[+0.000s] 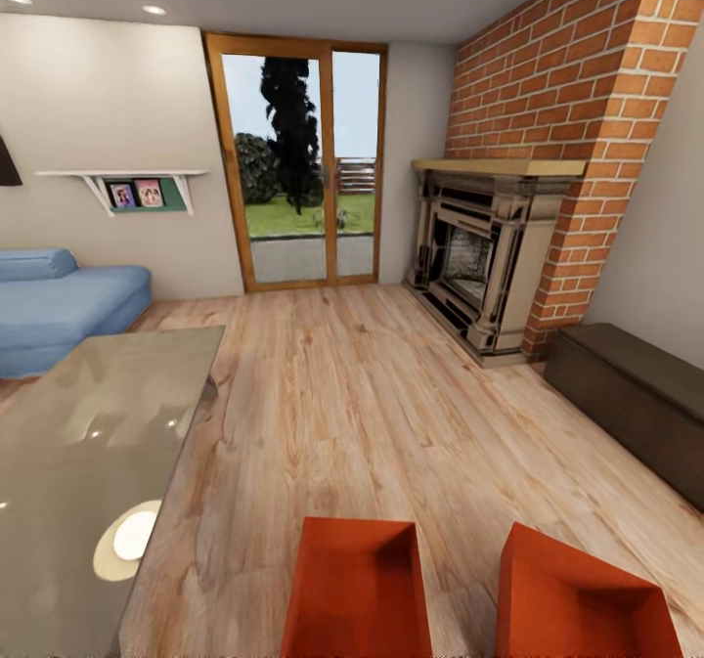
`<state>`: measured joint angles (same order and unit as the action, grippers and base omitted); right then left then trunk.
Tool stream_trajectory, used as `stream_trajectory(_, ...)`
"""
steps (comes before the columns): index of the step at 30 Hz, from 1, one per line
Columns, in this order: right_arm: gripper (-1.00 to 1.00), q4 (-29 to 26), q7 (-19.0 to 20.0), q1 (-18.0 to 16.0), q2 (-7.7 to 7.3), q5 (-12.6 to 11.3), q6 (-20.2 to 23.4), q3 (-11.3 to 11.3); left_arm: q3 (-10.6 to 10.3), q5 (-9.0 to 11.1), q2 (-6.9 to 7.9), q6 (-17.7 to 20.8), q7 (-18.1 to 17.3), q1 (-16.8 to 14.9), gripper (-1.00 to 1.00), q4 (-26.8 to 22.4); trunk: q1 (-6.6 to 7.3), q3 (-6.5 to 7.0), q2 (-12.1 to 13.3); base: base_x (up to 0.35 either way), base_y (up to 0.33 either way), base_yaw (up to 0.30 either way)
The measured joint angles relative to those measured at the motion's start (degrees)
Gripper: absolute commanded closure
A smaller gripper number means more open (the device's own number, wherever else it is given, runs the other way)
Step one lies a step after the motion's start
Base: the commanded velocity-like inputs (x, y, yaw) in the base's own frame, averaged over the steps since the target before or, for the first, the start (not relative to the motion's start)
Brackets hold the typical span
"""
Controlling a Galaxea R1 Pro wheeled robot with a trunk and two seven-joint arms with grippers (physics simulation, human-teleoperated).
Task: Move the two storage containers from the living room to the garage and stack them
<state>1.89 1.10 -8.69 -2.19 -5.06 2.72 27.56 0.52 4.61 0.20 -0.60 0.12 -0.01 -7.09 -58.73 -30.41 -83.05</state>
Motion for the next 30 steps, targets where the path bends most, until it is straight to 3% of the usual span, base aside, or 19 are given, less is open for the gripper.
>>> stream_trajectory(25, -1.00, 0.00, 0.06, 0.02, 0.57, -0.16, 1.12, -0.08, 0.02, -0.03, -0.07, -0.03, -0.04, -0.03, -1.00, -0.01, 0.00, -2.03, 0.00, 0.000, 0.000, 0.001)
stream_trajectory(30, -1.00, -0.01, 0.03, 0.05, 0.60, -0.19, 1.05, -0.09, 0.01, -0.03, -0.08, -0.01, -0.04, -0.01, -1.00, -0.01, 0.00, -2.05, 0.00, 0.000, 0.000, -0.155)
